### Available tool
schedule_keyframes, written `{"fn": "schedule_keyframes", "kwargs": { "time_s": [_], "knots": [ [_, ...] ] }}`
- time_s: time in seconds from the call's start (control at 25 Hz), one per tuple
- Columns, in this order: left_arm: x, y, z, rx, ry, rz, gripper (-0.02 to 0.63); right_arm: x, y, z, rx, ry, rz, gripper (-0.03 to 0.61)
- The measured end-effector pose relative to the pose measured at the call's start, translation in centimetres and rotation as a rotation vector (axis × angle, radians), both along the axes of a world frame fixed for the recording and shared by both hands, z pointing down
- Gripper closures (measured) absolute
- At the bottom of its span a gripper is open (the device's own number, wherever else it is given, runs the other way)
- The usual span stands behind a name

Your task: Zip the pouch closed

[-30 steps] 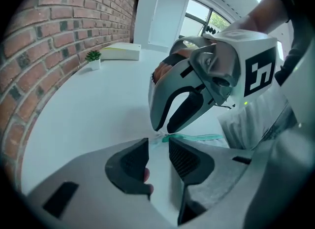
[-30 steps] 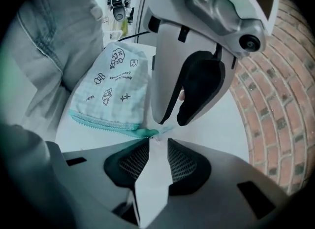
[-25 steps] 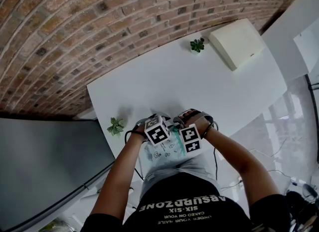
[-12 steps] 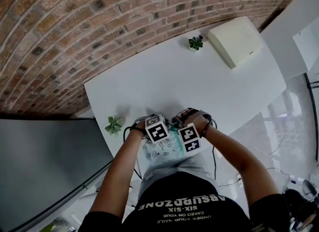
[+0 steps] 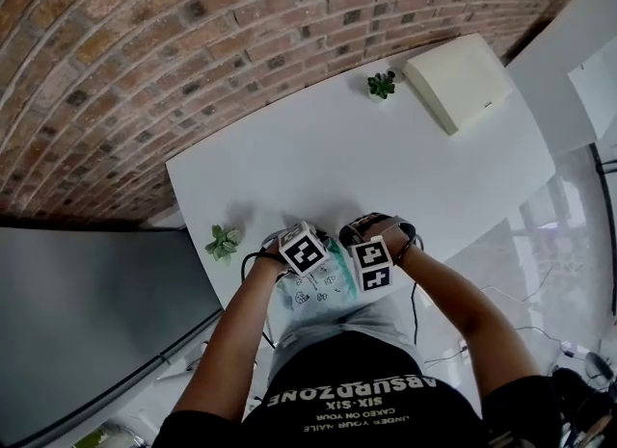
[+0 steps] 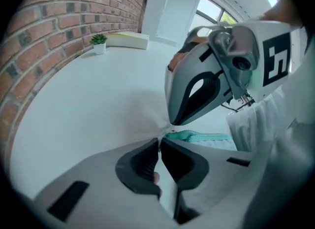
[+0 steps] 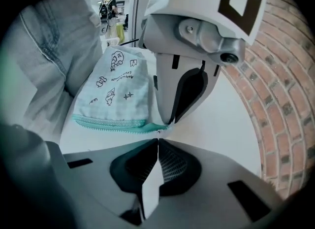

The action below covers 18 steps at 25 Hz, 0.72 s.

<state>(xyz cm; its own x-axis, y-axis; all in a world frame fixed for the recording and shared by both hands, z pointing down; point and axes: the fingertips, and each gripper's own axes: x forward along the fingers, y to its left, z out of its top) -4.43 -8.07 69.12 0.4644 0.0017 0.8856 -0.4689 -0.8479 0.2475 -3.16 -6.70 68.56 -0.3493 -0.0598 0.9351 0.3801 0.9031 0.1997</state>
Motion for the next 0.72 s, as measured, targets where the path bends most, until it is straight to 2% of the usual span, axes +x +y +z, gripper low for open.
{"fn": "schedule_keyframes", "kwargs": {
  "time_s": [0.08, 0.28, 0.72],
  "knots": [
    [-0.2, 0.0, 0.0, -0.014, 0.009, -0.030, 0.591, 0.1, 0.1, 0.0, -0.001, -0.010, 0.036, 0.575],
    [-0.1, -0.2, -0.3, -0.007, -0.007, -0.035, 0.591, 0.3, 0.6, -0.2, -0.029, -0.021, 0.108, 0.577],
    [0.1, -0.1, 0.3, 0.001, -0.020, -0.027, 0.591, 0.7, 1.4, -0.5, -0.074, -0.038, 0.149, 0.578]
  ]
}}
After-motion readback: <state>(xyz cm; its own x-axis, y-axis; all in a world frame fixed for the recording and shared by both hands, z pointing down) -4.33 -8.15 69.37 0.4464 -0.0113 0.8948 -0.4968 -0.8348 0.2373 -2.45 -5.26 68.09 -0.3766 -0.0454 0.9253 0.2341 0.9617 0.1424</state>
